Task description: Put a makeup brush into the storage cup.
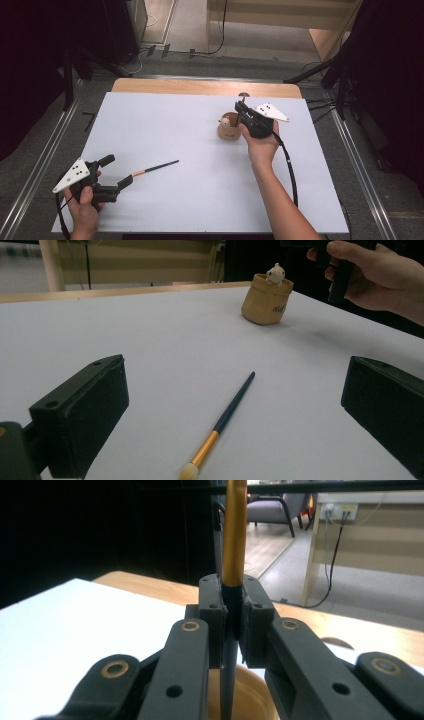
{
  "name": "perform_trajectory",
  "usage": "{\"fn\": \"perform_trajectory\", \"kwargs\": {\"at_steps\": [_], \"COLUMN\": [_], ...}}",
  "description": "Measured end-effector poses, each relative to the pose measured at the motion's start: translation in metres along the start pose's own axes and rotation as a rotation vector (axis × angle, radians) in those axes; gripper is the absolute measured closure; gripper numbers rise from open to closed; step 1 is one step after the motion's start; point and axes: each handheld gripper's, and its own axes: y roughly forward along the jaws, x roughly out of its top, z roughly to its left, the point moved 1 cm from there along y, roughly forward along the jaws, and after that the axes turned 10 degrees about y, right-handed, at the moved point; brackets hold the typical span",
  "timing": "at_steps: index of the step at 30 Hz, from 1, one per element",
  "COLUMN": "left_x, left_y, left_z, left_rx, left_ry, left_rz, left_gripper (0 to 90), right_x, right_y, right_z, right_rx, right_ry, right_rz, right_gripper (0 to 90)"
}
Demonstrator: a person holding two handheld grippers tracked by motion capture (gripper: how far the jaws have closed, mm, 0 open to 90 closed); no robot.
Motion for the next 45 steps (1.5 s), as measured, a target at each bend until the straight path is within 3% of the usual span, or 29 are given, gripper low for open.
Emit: {"fn": "perform_trajectory", "kwargs": {"at_steps": [9,25,34,41,45], "left_x": [0.0,0.0,0.0,0.0,0.0], "left_y": [0.001,0.001,0.001,0.001,0.001], "left_z": [-0.001,-0.001,-0.001,-0.001,-0.001], "left_rx": [0.001,-0.001,0.0,-0.001,-0.001], "left_ry": [0.0,-0.001,-0.001,-0.001,-0.003], "left_rz": [0.004,0.003,0.003,0.001,0.0], "left_gripper": [0.0,0.0,0.0,0.0,0.0], "right_x": [-0.012,-0.028,-0.023,-0.018,-0.017], "right_y": [0.003,0.006,0.001,-0.009,-0.017], "right_z": [-0.005,-0.01,-0.008,-0.006,-0.003], "right_rx": [-0.014,-0.043,-0.038,-0.013,-0.003], "right_ry": [-0.006,-0.009,-0.01,0.013,-0.001], "right_rz": [0.048,0.084,0.065,0.081,0.072], "right_gripper": [84.0,83.6,67.2,56.5,48.3]}}
